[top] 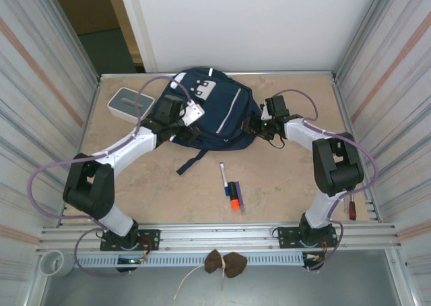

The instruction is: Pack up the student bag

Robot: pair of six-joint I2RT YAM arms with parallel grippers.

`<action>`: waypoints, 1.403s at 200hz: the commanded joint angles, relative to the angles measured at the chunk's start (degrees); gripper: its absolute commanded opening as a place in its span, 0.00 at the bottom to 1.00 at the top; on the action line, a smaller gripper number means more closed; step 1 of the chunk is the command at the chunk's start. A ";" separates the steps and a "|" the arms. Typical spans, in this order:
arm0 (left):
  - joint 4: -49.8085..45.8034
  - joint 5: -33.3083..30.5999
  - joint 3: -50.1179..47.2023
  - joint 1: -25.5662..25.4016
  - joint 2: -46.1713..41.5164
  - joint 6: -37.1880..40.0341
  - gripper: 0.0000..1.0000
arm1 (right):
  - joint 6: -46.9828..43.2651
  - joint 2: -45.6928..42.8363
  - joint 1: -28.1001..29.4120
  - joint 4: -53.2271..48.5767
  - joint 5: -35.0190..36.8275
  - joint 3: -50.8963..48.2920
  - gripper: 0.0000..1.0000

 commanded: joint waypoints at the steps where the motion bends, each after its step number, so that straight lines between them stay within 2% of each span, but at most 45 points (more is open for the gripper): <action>1: -2.19 -1.59 0.09 1.69 0.77 14.08 0.79 | -1.59 3.53 -1.93 -1.43 8.65 1.65 0.46; 22: -3.35 -0.35 -0.28 3.74 1.06 19.65 0.79 | -3.72 6.40 -3.96 -3.80 13.02 3.99 0.38; 47: -3.20 1.34 -1.76 5.24 0.66 24.86 0.79 | -5.64 9.76 -6.67 -5.70 14.99 7.73 0.31; 80: -1.88 3.37 -1.59 5.62 2.68 29.28 0.77 | -9.05 12.85 -9.44 -9.20 16.91 14.23 0.29; 116: 1.53 5.14 -0.01 2.71 6.22 32.21 0.77 | -11.07 12.18 -10.99 -11.60 14.07 18.40 0.35; 148: 5.28 4.29 1.46 0.99 10.21 33.87 0.77 | -10.41 8.88 -11.15 -10.97 9.42 16.65 0.46; 174: 5.57 3.15 3.52 0.62 13.67 34.41 0.75 | -10.06 5.23 -11.11 -10.75 6.89 14.37 0.50; 197: 6.53 3.90 3.33 0.62 14.89 33.41 0.67 | -10.01 1.40 -10.51 -10.93 5.20 12.26 0.52; 232: 8.16 4.84 2.61 0.01 15.78 29.40 0.41 | -11.00 -5.51 -7.02 -10.23 4.49 7.04 0.56; 249: 7.30 5.93 2.55 -0.26 14.77 26.56 0.27 | -11.23 -8.95 -3.33 -8.62 5.21 3.84 0.59; 280: 2.18 11.61 3.65 0.07 11.11 21.14 0.08 | -10.05 -14.22 6.32 -1.58 8.84 -3.35 0.63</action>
